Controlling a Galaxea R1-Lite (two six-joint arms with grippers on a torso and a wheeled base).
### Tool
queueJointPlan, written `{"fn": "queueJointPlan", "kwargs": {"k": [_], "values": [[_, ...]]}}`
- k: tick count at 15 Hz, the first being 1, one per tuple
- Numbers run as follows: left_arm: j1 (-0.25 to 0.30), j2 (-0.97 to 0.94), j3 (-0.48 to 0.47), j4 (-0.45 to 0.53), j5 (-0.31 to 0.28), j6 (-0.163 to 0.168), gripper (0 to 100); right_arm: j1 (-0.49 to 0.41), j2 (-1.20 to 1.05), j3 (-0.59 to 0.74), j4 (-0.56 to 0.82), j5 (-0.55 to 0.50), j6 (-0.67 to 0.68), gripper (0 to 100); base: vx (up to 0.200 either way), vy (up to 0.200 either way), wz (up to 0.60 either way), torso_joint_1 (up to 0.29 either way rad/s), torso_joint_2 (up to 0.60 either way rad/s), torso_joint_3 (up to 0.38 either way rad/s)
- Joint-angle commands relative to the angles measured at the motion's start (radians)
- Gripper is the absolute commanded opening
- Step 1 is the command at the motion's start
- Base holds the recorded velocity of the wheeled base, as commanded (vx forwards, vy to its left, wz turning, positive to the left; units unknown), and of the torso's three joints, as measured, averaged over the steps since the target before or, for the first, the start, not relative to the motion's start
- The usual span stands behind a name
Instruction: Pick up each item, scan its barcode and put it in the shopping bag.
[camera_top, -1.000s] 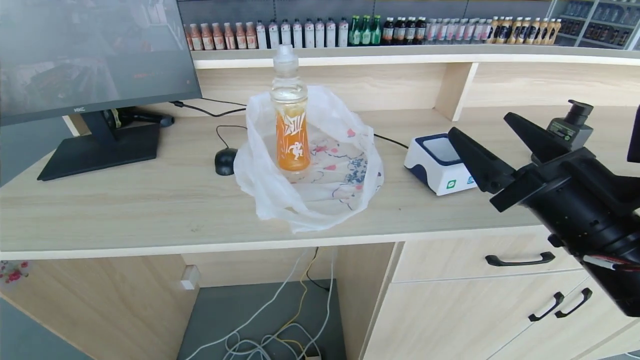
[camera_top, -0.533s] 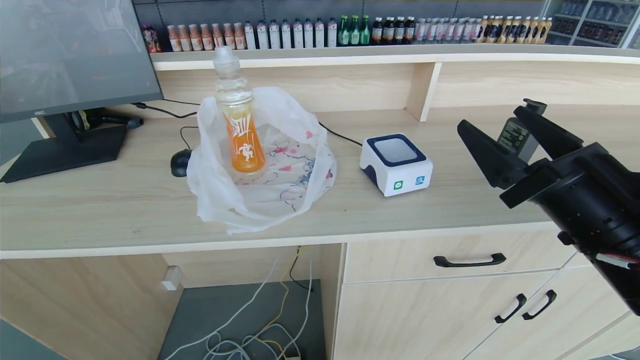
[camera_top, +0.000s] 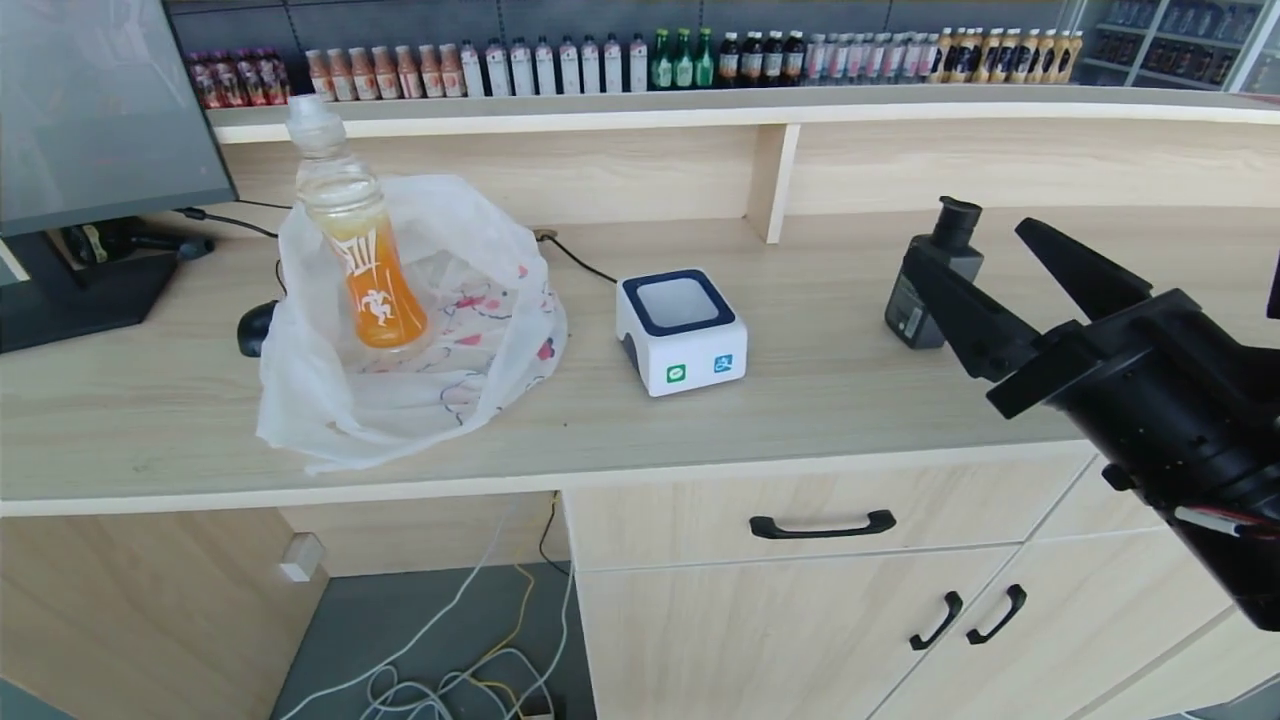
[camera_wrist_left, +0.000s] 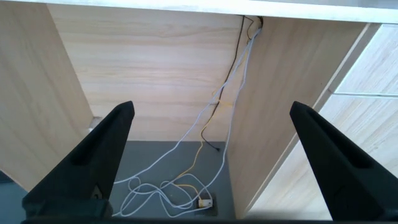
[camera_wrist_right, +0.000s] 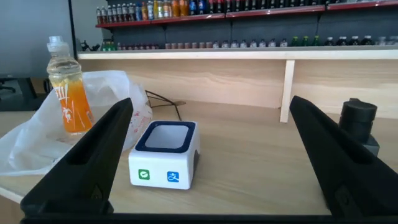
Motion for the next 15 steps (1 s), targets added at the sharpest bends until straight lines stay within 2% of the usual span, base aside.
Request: {"fn": "queueJointPlan", "kwargs": {"k": [1,10,15], "values": [[0.0,0.0,0.0,-0.001,0.0,0.0,100,0.001,0.027,-0.01,-0.001,0.0,0.0,100,0.0,-0.2,0.0,0.002,0.01,0.002],[0.0,0.0,0.0,-0.001,0.0,0.003,100,0.018,0.072,-0.007,-0.001,0.0,0.001,100,0.0,-0.2,0.0,0.003,0.0,0.003],[0.0,0.0,0.0,-0.001,0.0,0.004,100,0.015,0.095,0.002,-0.001,0.0,0.007,100,0.0,0.0,0.0,0.0,0.0,0.0]]}}
